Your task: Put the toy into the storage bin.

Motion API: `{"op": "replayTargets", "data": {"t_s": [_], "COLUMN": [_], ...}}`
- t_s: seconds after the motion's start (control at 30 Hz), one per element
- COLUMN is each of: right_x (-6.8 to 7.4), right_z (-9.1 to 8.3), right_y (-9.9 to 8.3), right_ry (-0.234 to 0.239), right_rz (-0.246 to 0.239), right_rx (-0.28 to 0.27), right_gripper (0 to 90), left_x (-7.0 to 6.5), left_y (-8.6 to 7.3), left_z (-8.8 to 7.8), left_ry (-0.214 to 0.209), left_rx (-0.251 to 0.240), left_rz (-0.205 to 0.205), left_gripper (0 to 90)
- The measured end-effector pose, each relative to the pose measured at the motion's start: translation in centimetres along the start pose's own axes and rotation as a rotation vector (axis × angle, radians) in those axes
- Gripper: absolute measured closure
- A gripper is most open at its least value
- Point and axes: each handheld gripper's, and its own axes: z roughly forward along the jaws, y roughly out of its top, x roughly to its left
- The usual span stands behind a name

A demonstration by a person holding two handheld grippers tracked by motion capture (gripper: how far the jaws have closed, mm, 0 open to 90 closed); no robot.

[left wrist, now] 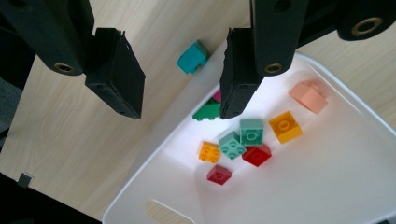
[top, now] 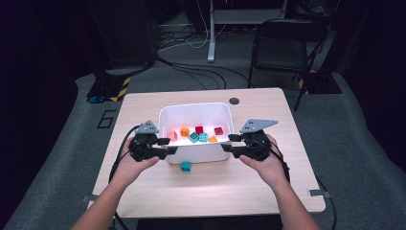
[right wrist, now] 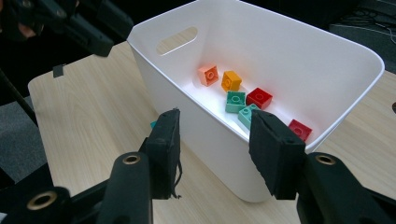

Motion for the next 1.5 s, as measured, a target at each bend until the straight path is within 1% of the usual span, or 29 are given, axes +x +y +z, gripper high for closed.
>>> {"op": "replayTargets", "data": {"t_s": [0.07, 0.13, 0.27, 0.33, 0.4, 0.43, 0.47, 0.5, 0.53, 0.57, 0.63, 0.7, 0.73, 0.77, 0.8, 0.83, 0.93, 0.97, 1.0, 1.03, 1.1, 1.13, 1.2, 1.23, 1.37, 1.4, 1.43, 1.47, 1.5], "right_x": [0.0, 0.1, 0.1, 0.1, 0.1, 0.2, 0.2, 0.2, 0.2, 0.2, 0.2, 0.2, 0.1, 0.2, 0.1, 0.1, 0.1, 0.1, 0.1, 0.1, 0.0, 0.0, 0.0, 0.0, 0.0, 0.0, 0.0, -0.1, -0.1], "right_z": [0.0, -0.1, -0.1, -0.1, -0.1, -0.1, 0.0, 0.0, 0.0, 0.0, 0.0, 0.0, 0.0, 0.1, 0.1, 0.2, 0.2, 0.2, 0.2, 0.2, 0.2, 0.2, 0.2, 0.3, 0.3, 0.3, 0.3, 0.3, 0.3], "right_y": [0.0, 0.0, 0.0, 0.0, 0.0, 0.0, 0.0, 0.0, 0.0, 0.0, 0.0, -0.1, -0.1, -0.1, -0.1, -0.1, -0.2, -0.2, -0.2, -0.2, -0.2, -0.2, -0.2, -0.3, -0.3, -0.3, -0.3, -0.3, -0.3], "right_ry": [-0.004, -0.003, -0.004, -0.004, -0.004, -0.003, -0.003, -0.003, -0.003, -0.003, -0.004, -0.005, -0.004, -0.004, -0.002, -0.003, -0.002, -0.003, -0.002, -0.002, -0.003, -0.003, -0.004, -0.002, -0.004, -0.005, -0.005, -0.005, -0.006], "right_rz": [-0.001, -0.001, -0.003, -0.003, -0.004, -0.004, -0.006, -0.007, -0.007, -0.007, -0.003, -0.004, -0.003, 0.002, -0.003, -0.003, -0.003, -0.003, -0.002, -0.002, -0.001, -0.002, -0.001, -0.001, 0.001, 0.001, 0.001, 0.001, 0.002], "right_rx": [-0.007, -0.009, -0.015, -0.015, -0.014, -0.014, -0.015, -0.015, -0.014, -0.014, -0.014, -0.016, -0.017, -0.016, -0.017, -0.015, -0.013, -0.015, -0.016, -0.017, -0.019, -0.018, -0.018, -0.016, -0.013, -0.014, -0.014, -0.013, -0.012], "right_gripper": [52.9, 52.9, 52.9, 52.9, 52.9, 52.9, 52.9, 52.8, 52.8, 52.8, 52.8, 52.8, 52.8, 52.8, 52.8, 52.8, 52.8, 52.8, 52.8, 52.8, 52.8, 52.8, 52.8, 52.8, 52.8, 52.8, 52.7, 52.6, 52.6], "left_x": [-0.3, -0.5, -0.6, -0.5, -0.4, -0.4, -0.4, -0.3, -0.3, -0.3, -0.2, -0.2, -0.2, -0.3, -0.3, -0.2, -0.2, -0.2, -0.2, -0.2, -0.1, -0.2, -0.1, -0.1, 0.4, 0.4, 0.5, 0.5, 0.4], "left_y": [-0.9, -1.8, -3.3, -4.2, -5.0, -5.6, -5.9, -6.2, -6.7, -6.7, -7.2, -7.5, -7.7, -7.8, -7.9, -8.0, -8.3, -8.4, -8.4, -8.4, -8.5, -8.5, -8.5, -8.5, -8.4, -8.4, -8.4, -8.4, -8.4], "left_z": [0.2, 0.5, 1.4, 2.0, 2.8, 3.4, 3.8, 4.1, 4.8, 4.8, 5.5, 6.0, 6.2, 6.4, 6.7, 6.8, 7.5, 7.6, 7.8, 7.9, 8.1, 8.2, 8.3, 8.4, 8.7, 8.9, 9.0, 9.1, 9.2], "left_ry": [0.007, 0.007, 0.012, 0.016, 0.026, 0.021, 0.017, 0.02, 0.02, 0.02, 0.025, 0.026, 0.035, 0.038, 0.038, 0.04, 0.032, 0.029, 0.023, 0.02, 0.019, 0.02, 0.027, 0.028, 0.033, 0.03, 0.03, 0.028, 0.026], "left_rx": [-0.013, -0.009, -0.01, -0.004, -0.016, -0.022, -0.024, -0.021, -0.016, -0.016, -0.007, -0.008, -0.002, 0.0, 0.0, 0.01, 0.018, 0.02, 0.021, 0.025, 0.027, 0.023, 0.026, 0.023, 0.025, 0.019, 0.021, 0.026, 0.023], "left_rz": [-0.009, -0.006, -0.027, -0.031, -0.041, -0.054, -0.059, -0.058, -0.065, -0.065, -0.07, -0.071, -0.061, -0.058, -0.064, -0.06, -0.077, -0.077, -0.088, -0.076, -0.075, -0.084, -0.066, -0.073, -0.081, -0.1, -0.086, -0.085, -0.077], "left_gripper": [49.7, 49.6, 48.9, 48.3, 46.5, 45.3, 44.9, 44.8, 44.6, 44.3, 43.9, 43.8, 43.7, 43.6, 43.4, 42.9, 42.3, 42.3, 42.4, 42.4, 42.4, 42.4, 42.4, 42.3, 42.0, 41.9, 41.1, 40.8, 40.2]}}
